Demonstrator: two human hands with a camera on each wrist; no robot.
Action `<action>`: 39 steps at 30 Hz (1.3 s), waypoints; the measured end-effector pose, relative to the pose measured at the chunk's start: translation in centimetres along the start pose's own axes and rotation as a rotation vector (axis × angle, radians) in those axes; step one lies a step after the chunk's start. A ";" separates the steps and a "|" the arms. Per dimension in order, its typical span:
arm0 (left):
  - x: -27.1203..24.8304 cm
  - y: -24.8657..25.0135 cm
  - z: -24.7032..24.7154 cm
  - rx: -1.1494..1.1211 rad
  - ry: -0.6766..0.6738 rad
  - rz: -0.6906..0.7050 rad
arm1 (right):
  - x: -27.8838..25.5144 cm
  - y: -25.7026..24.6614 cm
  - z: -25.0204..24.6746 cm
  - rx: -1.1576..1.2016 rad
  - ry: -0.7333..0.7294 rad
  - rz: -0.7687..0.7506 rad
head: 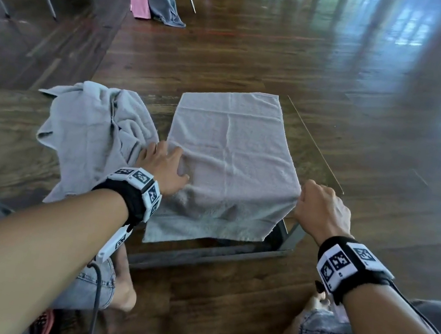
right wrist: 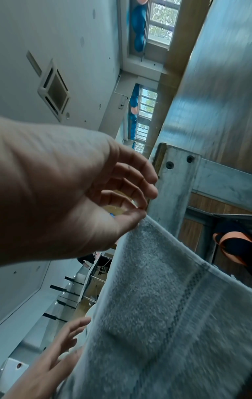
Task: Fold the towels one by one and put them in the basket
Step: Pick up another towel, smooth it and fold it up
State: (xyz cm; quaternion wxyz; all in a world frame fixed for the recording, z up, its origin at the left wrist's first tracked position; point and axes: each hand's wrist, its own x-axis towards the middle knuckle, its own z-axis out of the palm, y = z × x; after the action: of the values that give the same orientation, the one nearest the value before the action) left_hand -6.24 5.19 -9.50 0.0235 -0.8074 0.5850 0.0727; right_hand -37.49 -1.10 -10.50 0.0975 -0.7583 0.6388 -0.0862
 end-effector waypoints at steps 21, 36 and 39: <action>-3.8 -0.5 -1.5 -0.034 -0.164 -0.223 | 0.3 0.4 5.2 0.202 -0.502 0.075; -3.3 -0.2 -3.1 -0.202 -0.295 -0.173 | -0.1 -1.5 4.2 0.651 -0.549 0.090; -2.9 0.0 -3.9 -0.325 -0.222 -0.156 | -0.6 -2.2 2.9 0.819 -0.674 0.023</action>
State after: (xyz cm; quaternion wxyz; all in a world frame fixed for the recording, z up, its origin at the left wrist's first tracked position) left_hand -6.75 7.46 -5.26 -0.0372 -0.8304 0.4951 0.2528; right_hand -34.76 0.00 -12.76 0.5864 -0.6368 0.4943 -0.0791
